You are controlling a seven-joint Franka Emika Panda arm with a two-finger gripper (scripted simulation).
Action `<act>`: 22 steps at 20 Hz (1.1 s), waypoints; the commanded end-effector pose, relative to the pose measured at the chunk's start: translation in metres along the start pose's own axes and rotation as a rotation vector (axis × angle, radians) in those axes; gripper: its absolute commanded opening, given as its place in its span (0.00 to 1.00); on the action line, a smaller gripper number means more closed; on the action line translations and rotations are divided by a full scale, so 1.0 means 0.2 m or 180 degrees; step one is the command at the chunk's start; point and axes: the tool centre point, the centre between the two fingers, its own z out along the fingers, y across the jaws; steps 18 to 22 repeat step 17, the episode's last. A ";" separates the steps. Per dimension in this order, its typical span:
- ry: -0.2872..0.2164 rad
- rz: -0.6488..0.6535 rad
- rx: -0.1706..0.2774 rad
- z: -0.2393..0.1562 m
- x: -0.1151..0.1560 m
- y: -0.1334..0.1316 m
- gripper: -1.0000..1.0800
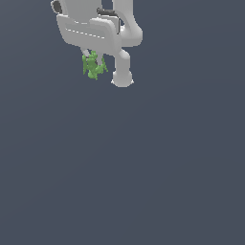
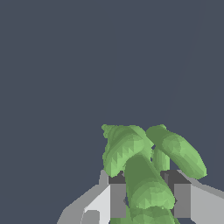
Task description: Pick up the object and move it to a goal position.
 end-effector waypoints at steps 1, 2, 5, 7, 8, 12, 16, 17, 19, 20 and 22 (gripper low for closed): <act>-0.0003 -0.0001 -0.0002 -0.08 -0.02 0.05 0.00; -0.0002 -0.0002 -0.0004 -0.11 -0.03 0.06 0.00; -0.0002 -0.0002 -0.0004 -0.17 -0.04 0.10 0.00; -0.0001 -0.0003 -0.0006 -0.20 -0.05 0.12 0.00; -0.0001 -0.0003 -0.0006 -0.21 -0.05 0.13 0.00; -0.0001 -0.0003 -0.0006 -0.23 -0.05 0.14 0.00; -0.0001 -0.0005 -0.0007 -0.22 -0.05 0.13 0.00; -0.0001 -0.0005 -0.0007 -0.22 -0.05 0.13 0.00; -0.0001 -0.0005 -0.0007 -0.22 -0.05 0.13 0.00; -0.0001 -0.0005 -0.0007 -0.22 -0.05 0.13 0.00; -0.0001 -0.0005 -0.0007 -0.22 -0.05 0.13 0.00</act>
